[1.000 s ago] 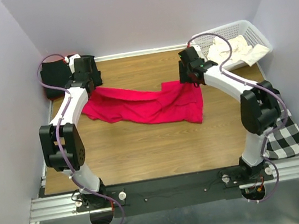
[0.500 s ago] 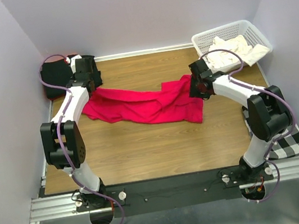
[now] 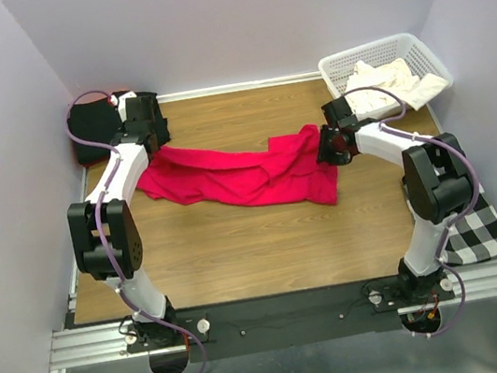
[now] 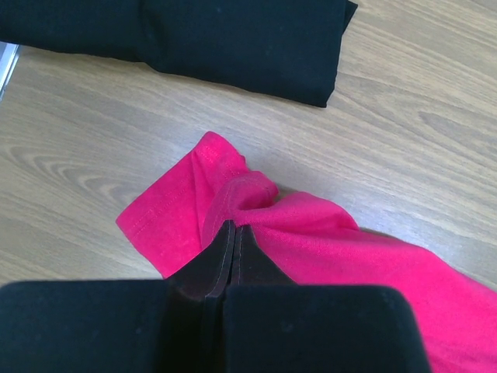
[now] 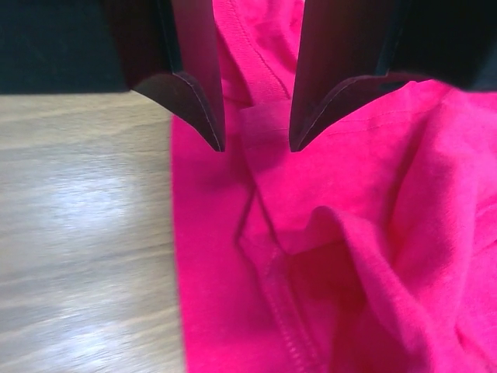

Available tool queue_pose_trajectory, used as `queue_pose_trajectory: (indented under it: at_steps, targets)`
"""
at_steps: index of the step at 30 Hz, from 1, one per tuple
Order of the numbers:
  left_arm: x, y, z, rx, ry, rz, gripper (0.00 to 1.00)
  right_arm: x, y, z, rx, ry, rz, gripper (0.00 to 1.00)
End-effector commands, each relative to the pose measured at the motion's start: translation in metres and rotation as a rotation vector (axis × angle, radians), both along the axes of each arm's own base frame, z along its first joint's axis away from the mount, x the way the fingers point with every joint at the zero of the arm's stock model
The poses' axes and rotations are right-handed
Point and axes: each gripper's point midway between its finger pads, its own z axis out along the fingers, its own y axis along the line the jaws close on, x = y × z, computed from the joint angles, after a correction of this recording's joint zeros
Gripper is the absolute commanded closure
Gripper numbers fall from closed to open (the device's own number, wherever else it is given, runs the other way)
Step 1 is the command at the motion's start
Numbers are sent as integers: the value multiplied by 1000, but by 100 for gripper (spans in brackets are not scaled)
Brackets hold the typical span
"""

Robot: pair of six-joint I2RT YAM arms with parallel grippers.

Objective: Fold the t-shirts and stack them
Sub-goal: Flatten out the tshirt

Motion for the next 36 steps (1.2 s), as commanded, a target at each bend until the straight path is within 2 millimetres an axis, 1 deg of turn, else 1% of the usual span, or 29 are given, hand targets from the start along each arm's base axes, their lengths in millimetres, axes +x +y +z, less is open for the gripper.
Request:
queue_pose_trajectory:
  at_steps: [1, 4, 5, 7, 19, 20, 22, 24, 26, 30, 31, 36]
  targets:
    - [10, 2, 10, 5, -29, -2, 100, 2, 11, -6, 63, 7, 15, 55]
    - [10, 2, 10, 7, -28, -1, 100, -2, 9, -15, 59, 27, 7, 57]
    - [10, 2, 10, 7, -28, -1, 100, -3, 14, -15, 83, 34, 22, 57]
    - [10, 2, 10, 9, -28, -1, 100, -6, 16, -18, 94, 46, 23, 57]
    - [7, 3, 9, 14, -20, -5, 100, -8, 11, -26, 75, 60, 1, 59]
    - [7, 3, 9, 14, -22, -5, 100, -9, 11, -27, 74, 62, 2, 60]
    - [6, 3, 8, 16, -20, -4, 100, -7, 10, -25, 71, 58, -1, 66]
    - [6, 3, 9, 17, -20, -5, 100, -8, 10, -26, 70, 60, -1, 74]
    - [6, 3, 9, 17, -20, -5, 100, -6, 5, -22, 45, 44, -19, 77]
    - [6, 3, 10, 17, -23, -6, 100, -4, 0, -16, 19, 32, -26, 75]
    - [6, 3, 9, 18, -21, -6, 100, -4, -3, -15, 4, 30, -30, 70]
    - [6, 2, 7, 14, -18, -8, 100, -2, -9, -8, -27, 19, -37, 64]
